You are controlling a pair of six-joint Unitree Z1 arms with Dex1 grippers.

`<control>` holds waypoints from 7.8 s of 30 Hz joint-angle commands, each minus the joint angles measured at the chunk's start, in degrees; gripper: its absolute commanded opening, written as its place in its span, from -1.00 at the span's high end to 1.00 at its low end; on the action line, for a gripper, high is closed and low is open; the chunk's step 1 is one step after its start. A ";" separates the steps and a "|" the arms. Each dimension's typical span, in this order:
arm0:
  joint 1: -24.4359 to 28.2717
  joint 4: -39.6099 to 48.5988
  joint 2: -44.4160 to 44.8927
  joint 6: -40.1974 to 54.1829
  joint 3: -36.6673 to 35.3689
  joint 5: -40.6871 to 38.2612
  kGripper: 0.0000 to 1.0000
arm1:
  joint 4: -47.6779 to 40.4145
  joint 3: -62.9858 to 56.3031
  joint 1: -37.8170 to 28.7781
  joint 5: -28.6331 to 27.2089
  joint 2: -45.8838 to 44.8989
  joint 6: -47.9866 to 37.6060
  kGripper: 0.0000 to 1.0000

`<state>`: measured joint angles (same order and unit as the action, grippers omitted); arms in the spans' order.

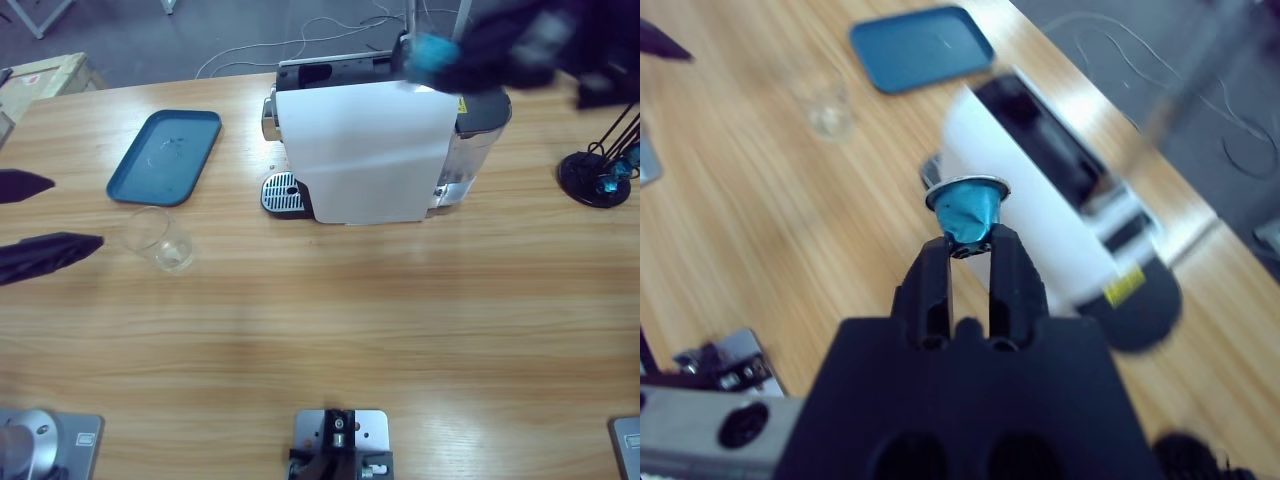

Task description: Pour coffee

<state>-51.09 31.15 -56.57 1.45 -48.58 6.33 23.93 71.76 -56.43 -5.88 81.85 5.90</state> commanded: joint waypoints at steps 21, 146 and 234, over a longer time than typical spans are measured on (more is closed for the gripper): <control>-0.41 -0.69 1.34 -0.31 3.79 0.53 -0.98 | 7.36 24.92 6.16 2.25 27.93 18.31 1.00; -0.41 0.57 2.49 -5.07 0.75 -0.26 -0.97 | -13.47 5.67 0.45 -9.48 37.93 -43.99 1.00; -1.97 -58.84 -24.08 -2.93 33.39 5.24 1.00 | 20.37 -12.98 -14.67 -18.29 -14.24 -33.42 -1.00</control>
<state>-54.19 -26.76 -91.55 -24.55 -14.67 31.38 40.45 58.69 -70.48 -23.16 72.22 -27.57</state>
